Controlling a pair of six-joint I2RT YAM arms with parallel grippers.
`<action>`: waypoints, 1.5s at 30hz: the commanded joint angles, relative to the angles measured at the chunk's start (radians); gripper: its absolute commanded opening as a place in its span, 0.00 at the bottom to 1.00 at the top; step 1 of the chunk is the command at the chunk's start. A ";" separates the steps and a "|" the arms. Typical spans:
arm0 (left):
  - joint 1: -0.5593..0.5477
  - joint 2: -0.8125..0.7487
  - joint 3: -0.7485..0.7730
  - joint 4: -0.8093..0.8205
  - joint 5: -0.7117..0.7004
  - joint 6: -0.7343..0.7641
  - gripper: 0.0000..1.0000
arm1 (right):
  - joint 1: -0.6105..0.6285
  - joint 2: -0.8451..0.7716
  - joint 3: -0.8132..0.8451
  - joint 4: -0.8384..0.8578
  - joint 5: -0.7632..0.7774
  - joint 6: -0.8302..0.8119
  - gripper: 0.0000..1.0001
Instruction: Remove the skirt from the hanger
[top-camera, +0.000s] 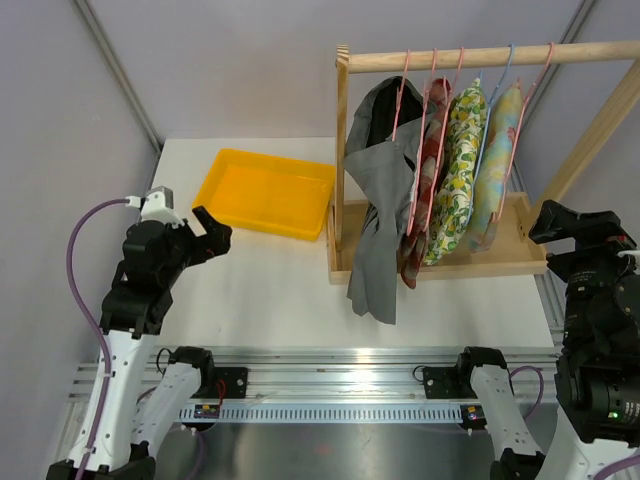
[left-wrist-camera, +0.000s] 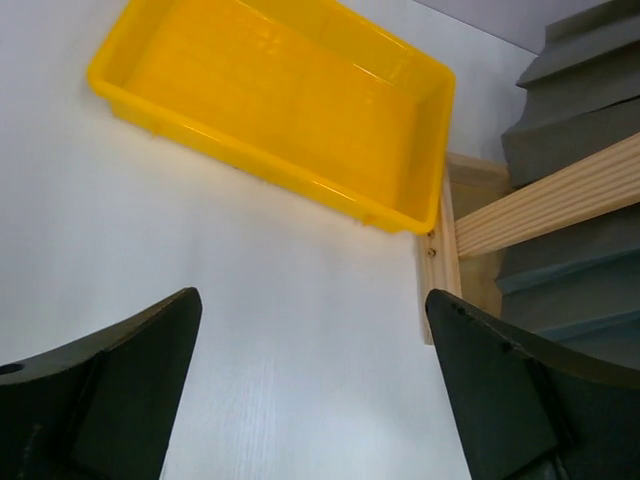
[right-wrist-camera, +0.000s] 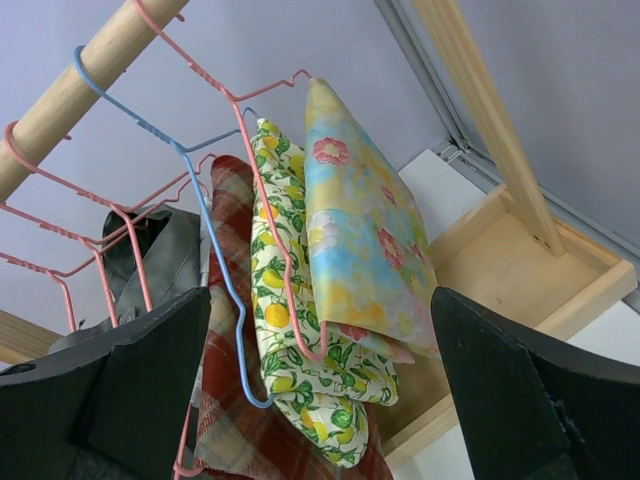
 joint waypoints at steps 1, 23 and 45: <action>-0.038 -0.062 0.039 -0.103 -0.165 0.065 0.99 | -0.003 0.051 0.041 0.070 -0.080 -0.081 0.99; -0.049 -0.167 -0.101 -0.050 -0.173 0.118 0.99 | -0.003 0.643 0.322 0.274 -0.109 -0.171 0.78; -0.049 -0.171 -0.101 -0.050 -0.171 0.120 0.99 | -0.003 0.685 0.241 0.281 -0.188 -0.157 0.00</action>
